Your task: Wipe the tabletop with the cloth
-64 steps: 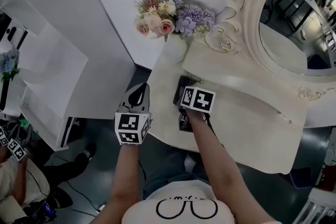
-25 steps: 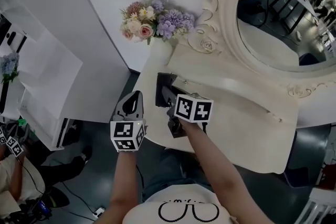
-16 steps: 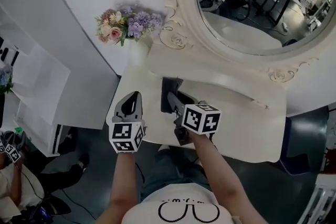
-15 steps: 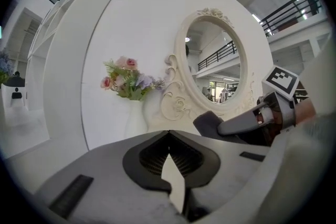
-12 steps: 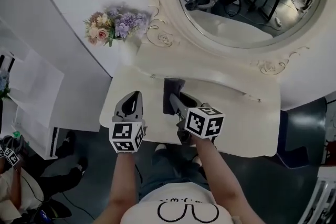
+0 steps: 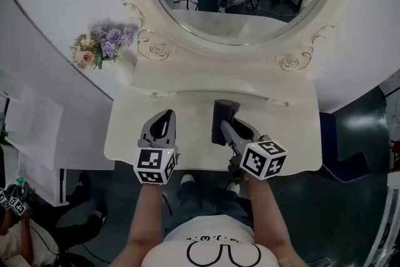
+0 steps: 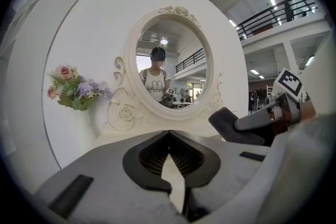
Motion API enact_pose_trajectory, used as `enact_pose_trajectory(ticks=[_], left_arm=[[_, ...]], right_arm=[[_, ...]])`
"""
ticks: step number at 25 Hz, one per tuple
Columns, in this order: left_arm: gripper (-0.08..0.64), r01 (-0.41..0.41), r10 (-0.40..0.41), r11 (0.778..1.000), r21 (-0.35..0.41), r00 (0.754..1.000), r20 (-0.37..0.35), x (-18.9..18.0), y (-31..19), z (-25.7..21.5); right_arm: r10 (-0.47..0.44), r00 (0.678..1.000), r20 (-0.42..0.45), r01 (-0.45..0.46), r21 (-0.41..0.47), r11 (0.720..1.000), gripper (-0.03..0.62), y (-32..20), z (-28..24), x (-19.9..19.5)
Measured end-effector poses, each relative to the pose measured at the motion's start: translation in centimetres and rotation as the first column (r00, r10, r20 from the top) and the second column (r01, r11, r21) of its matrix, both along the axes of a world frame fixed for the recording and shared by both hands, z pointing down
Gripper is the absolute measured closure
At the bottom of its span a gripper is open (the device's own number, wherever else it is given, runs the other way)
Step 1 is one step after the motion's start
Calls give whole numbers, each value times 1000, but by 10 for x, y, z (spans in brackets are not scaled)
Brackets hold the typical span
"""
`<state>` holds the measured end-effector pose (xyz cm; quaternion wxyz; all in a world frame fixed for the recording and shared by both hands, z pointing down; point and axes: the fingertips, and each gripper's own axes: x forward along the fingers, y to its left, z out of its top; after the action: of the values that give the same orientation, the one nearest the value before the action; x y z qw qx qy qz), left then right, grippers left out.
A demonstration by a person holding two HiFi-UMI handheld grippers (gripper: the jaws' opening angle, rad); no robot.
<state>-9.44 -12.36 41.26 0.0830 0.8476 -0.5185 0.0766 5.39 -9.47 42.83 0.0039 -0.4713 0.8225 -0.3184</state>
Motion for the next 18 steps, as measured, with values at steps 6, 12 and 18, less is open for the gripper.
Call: enact_pose_trajectory(ticks=[6, 12, 18], left_arm=[[561, -84, 84, 996, 1, 996, -16, 70, 4, -1], [561, -162, 162, 987, -1, 987, -18, 138, 15, 0], [561, -177, 177, 984, -22, 984, -10, 183, 31, 11]], right_arm=[[114, 988, -104, -115, 0, 993, 511, 32, 8, 100], [212, 949, -233, -220, -9, 975, 511, 70, 20, 198], [259, 869, -420, -317, -73, 945, 511, 111, 53, 295]])
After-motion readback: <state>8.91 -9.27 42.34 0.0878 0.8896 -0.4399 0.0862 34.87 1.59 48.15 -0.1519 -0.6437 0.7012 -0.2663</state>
